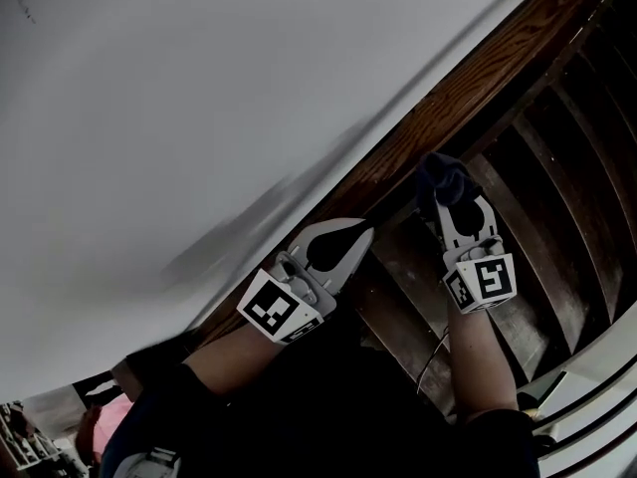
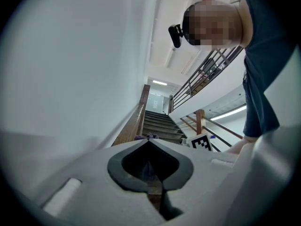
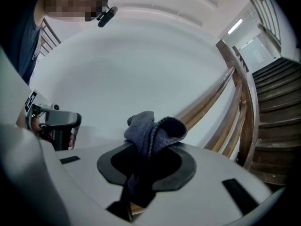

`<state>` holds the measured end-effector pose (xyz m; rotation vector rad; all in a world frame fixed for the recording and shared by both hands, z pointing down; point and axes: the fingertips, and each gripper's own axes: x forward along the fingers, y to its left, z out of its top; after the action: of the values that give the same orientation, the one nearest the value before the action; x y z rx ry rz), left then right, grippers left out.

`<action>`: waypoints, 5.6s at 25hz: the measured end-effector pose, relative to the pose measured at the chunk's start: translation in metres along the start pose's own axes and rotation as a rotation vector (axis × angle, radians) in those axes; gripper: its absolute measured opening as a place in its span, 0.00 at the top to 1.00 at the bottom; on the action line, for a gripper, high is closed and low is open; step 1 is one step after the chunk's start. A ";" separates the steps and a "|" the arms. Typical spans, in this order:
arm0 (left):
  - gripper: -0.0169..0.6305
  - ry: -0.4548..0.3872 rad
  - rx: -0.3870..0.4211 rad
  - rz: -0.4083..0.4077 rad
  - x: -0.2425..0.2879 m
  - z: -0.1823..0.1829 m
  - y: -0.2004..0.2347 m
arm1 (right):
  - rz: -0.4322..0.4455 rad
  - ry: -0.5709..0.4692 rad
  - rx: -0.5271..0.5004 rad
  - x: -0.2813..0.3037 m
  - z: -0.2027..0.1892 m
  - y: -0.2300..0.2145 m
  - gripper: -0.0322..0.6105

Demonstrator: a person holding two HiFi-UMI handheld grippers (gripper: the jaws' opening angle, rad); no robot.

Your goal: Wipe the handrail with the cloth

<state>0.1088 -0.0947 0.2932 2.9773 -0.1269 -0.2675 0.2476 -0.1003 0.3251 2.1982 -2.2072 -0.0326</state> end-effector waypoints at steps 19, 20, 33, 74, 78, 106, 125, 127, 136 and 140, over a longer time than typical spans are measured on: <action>0.97 0.046 -0.046 0.269 -0.089 -0.054 0.021 | 0.136 0.035 -0.058 0.047 -0.067 0.045 0.80; 0.97 0.046 -0.047 0.281 -0.097 -0.056 0.021 | 0.151 0.042 -0.055 0.046 -0.073 0.056 0.80; 0.97 0.063 -0.051 0.404 -0.129 -0.082 0.021 | 0.322 0.139 0.036 0.036 -0.143 0.132 0.80; 0.97 0.043 0.050 0.119 0.012 -0.031 -0.026 | 0.163 0.172 -0.085 0.052 -0.043 -0.014 0.80; 0.97 0.025 0.066 0.079 0.022 -0.022 -0.027 | 0.124 0.154 -0.112 0.048 -0.020 -0.029 0.80; 0.97 0.014 -0.027 0.258 -0.041 -0.047 0.036 | 0.205 0.153 -0.386 0.098 0.000 0.040 0.80; 0.97 0.082 -0.038 0.361 -0.113 -0.076 0.018 | 0.491 0.262 -0.257 0.058 -0.088 0.194 0.80; 0.97 0.082 -0.039 0.352 -0.112 -0.072 0.014 | 0.500 0.247 -0.221 0.051 -0.083 0.198 0.80; 0.97 0.068 0.012 0.274 -0.103 -0.042 -0.013 | 0.426 0.182 -0.139 0.008 -0.038 0.181 0.80; 0.97 0.056 0.048 0.227 -0.093 -0.024 -0.021 | 0.377 0.150 -0.101 -0.010 -0.020 0.169 0.80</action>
<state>0.0239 -0.0613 0.3296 2.9774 -0.4666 -0.1551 0.0794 -0.0893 0.3505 1.6455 -2.4307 0.0268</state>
